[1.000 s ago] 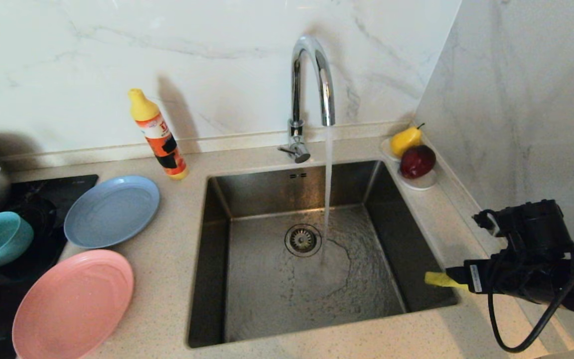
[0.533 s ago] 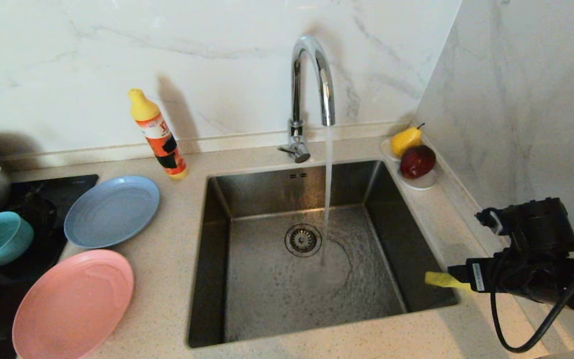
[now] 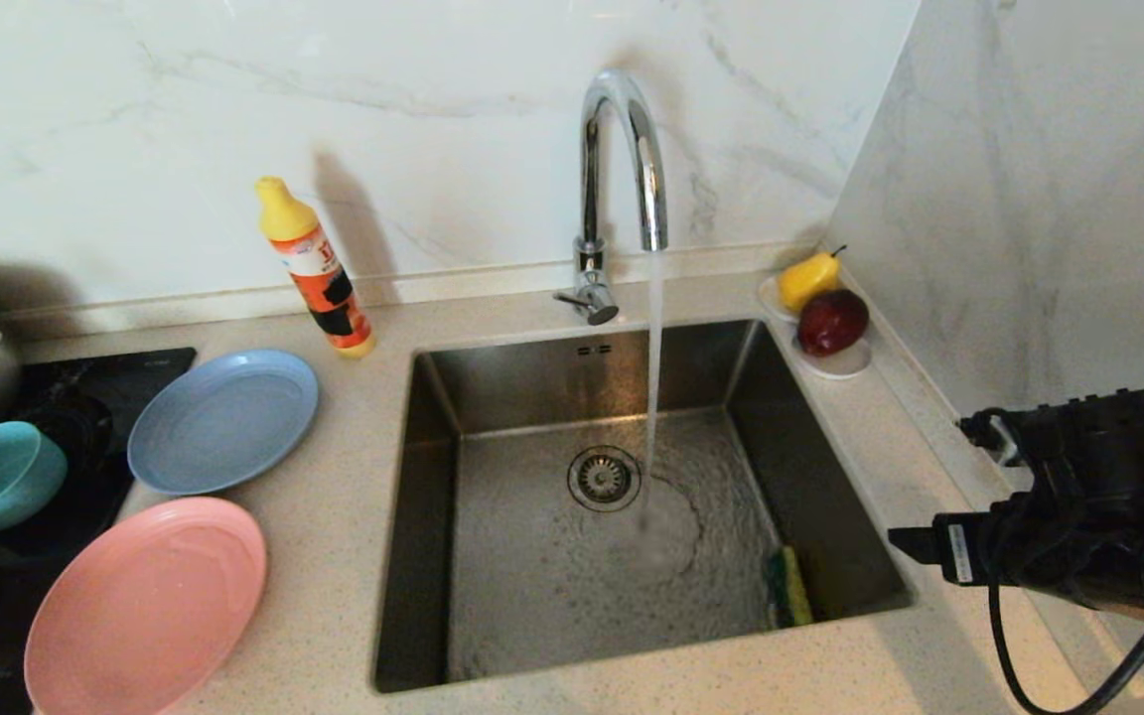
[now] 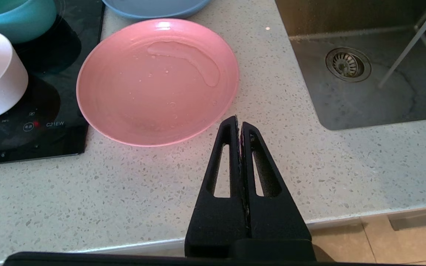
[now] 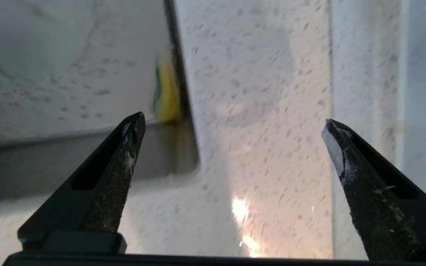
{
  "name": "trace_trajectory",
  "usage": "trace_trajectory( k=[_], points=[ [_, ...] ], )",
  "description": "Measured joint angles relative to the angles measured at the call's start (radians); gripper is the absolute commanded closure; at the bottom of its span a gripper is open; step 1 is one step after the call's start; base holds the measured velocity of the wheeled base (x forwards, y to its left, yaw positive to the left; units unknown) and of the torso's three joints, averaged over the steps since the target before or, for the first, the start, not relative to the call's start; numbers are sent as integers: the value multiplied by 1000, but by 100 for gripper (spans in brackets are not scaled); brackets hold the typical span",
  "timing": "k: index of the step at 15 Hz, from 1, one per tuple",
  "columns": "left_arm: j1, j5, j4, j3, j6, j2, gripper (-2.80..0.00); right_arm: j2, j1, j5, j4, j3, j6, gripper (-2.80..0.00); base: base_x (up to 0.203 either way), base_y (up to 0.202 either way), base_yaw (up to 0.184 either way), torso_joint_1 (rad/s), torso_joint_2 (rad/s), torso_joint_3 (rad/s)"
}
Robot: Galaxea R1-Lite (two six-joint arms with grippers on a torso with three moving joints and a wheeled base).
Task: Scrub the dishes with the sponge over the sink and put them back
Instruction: Put down the sponge
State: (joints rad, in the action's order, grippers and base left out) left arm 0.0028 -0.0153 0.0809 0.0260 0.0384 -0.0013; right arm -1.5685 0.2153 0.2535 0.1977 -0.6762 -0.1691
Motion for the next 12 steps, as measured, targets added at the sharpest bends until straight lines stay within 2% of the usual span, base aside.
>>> trace_trajectory(
  k=[1,2,6,12],
  points=[
    [0,0,0,0,0,0,0,17,0,-11,-4,12,0,-280,0,0,0,0,0,0],
    [0,0,0,0,0,0,0,38,0,-20,-8,26,0,0,0,0,0,0,0,0],
    [0,0,0,0,1,0,0,143,4,-83,-23,68,0,0,0,0,0,0,0,0],
    [0,0,0,0,1,0,0,447,44,-169,-31,203,49,0,0,0,0,0,0,0]
  ],
)
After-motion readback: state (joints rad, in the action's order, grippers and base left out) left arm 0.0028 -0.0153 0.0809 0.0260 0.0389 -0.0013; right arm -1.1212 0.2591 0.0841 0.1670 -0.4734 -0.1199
